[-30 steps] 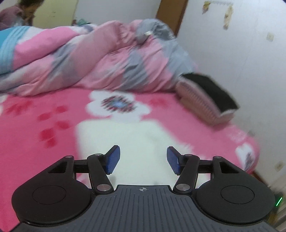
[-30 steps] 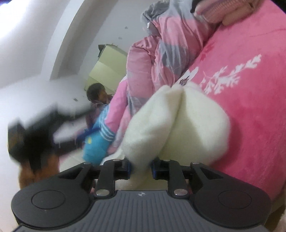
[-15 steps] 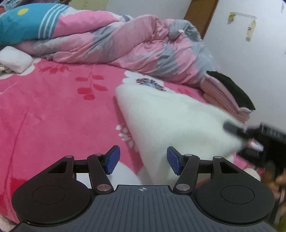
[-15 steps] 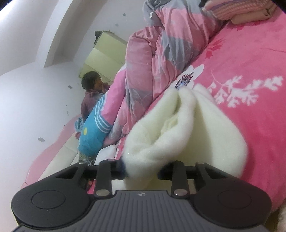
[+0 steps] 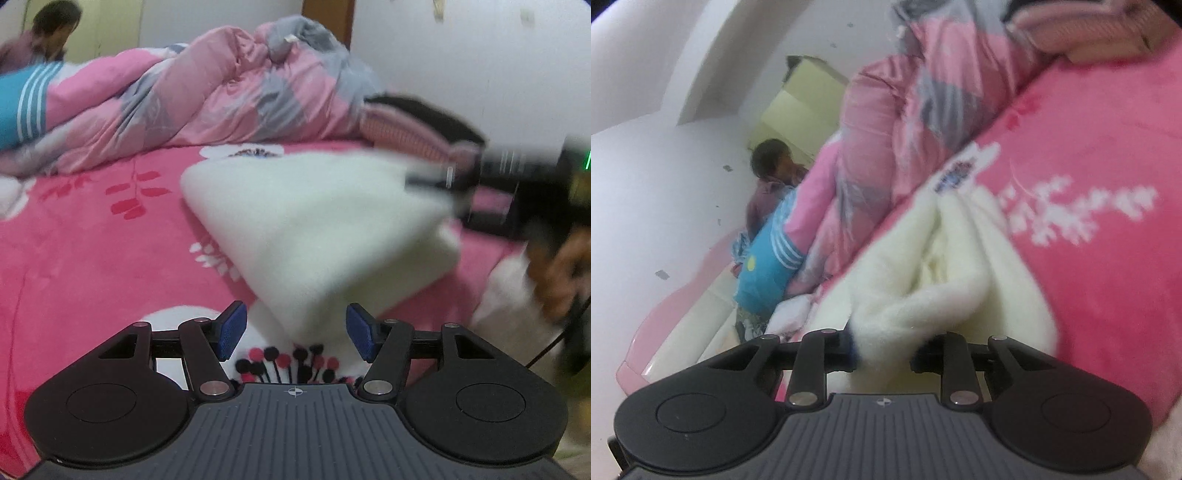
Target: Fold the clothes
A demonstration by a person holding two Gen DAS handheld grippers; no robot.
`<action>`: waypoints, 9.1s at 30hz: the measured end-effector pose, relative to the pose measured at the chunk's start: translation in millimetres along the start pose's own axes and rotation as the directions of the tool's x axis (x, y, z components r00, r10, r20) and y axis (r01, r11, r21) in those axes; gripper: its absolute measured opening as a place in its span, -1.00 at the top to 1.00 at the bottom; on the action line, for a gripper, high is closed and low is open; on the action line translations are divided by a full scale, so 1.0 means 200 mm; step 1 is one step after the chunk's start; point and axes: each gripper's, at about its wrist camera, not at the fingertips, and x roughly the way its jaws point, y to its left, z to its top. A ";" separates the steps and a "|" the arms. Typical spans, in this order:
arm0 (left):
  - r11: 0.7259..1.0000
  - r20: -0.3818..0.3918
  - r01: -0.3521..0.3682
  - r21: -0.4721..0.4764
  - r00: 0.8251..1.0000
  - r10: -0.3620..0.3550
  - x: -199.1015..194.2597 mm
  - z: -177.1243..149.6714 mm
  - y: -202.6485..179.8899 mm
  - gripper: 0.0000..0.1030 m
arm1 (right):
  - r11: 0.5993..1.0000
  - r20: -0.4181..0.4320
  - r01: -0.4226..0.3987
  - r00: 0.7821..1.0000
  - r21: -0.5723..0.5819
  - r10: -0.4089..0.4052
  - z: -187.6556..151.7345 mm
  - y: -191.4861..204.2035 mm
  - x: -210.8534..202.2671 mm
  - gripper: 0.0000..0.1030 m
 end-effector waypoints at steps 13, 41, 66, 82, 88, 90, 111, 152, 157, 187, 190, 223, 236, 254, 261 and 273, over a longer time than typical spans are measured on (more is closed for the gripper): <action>0.977 -0.020 -0.147 -0.152 0.989 0.146 0.10 -0.01 0.03 -0.09 | 0.996 -0.067 0.040 0.997 -0.074 -0.045 -0.01 -0.08 -0.03 0.54; 0.936 0.020 0.109 -0.334 0.994 -0.109 0.06 0.04 0.19 -0.12 | 0.997 -0.093 0.068 0.993 -0.042 -0.072 0.01 -0.18 -0.05 0.30; 0.893 0.057 0.206 -0.399 0.978 -0.200 0.12 -0.07 0.29 -0.07 | 0.499 -0.027 0.214 0.901 -0.840 -0.432 -0.17 0.57 0.52 0.49; 0.864 0.120 0.293 -0.410 0.956 -0.267 0.14 -0.13 0.34 -0.05 | 0.493 -0.079 0.143 0.912 -0.858 -0.402 -0.02 0.74 0.96 0.49; 0.859 0.134 0.306 -0.410 0.952 -0.275 0.14 -0.14 0.34 -0.05 | 0.518 -0.154 0.125 0.873 -0.846 -0.463 -0.03 0.57 1.27 0.51; 0.855 0.138 0.316 -0.412 0.949 -0.285 0.14 -0.15 0.35 -0.05 | 0.539 -0.178 0.137 0.852 -0.831 -0.492 -0.01 0.54 1.31 0.52; 0.836 0.145 0.342 -0.429 0.940 -0.310 0.13 -0.16 0.38 -0.06 | 0.578 -0.089 0.140 0.933 -0.804 -0.350 0.08 0.78 0.99 0.49; 0.961 0.150 0.150 -0.234 0.982 -0.117 0.08 0.26 0.38 -0.01 | 0.643 0.071 0.227 0.963 -0.731 -0.259 -0.38 0.59 0.17 0.58; 0.991 0.144 0.119 -0.054 0.984 -0.110 0.27 0.47 0.21 -0.01 | 0.745 0.166 0.326 0.944 -0.581 -0.284 -0.27 0.43 -0.07 0.57; 0.977 0.022 -0.052 0.206 0.999 0.049 0.75 0.66 -0.21 0.03 | 0.984 0.118 0.125 0.987 -0.127 -0.110 -0.18 -0.15 -0.19 0.67; 0.981 0.030 -0.044 0.190 0.999 0.039 0.75 0.65 -0.21 0.06 | 0.984 0.107 0.139 0.986 -0.112 -0.127 -0.20 -0.18 -0.18 0.69; 0.988 0.218 0.067 -0.143 0.975 -0.034 0.27 0.45 0.08 -0.03 | 0.730 0.080 0.178 0.983 -0.660 -0.168 0.39 0.42 0.37 0.65; 0.985 0.197 0.089 -0.148 0.979 -0.058 0.37 0.28 0.10 -0.05 | 0.517 -0.026 0.220 0.904 -0.827 -0.427 0.27 0.37 0.74 0.78; 0.975 0.208 0.154 -0.162 0.971 -0.118 0.37 0.27 0.14 -0.05 | 0.498 -0.031 0.316 0.820 -0.808 -0.571 0.37 0.20 1.02 0.83; 0.974 0.204 0.153 -0.166 0.972 -0.118 0.37 0.27 0.14 -0.05 | 0.521 -0.049 0.215 0.893 -0.826 -0.447 0.41 0.46 1.05 0.80; 0.973 0.199 0.162 -0.162 0.971 -0.129 0.37 0.27 0.14 -0.06 | 0.517 -0.187 0.108 0.854 -0.849 -0.486 0.32 0.46 1.29 0.80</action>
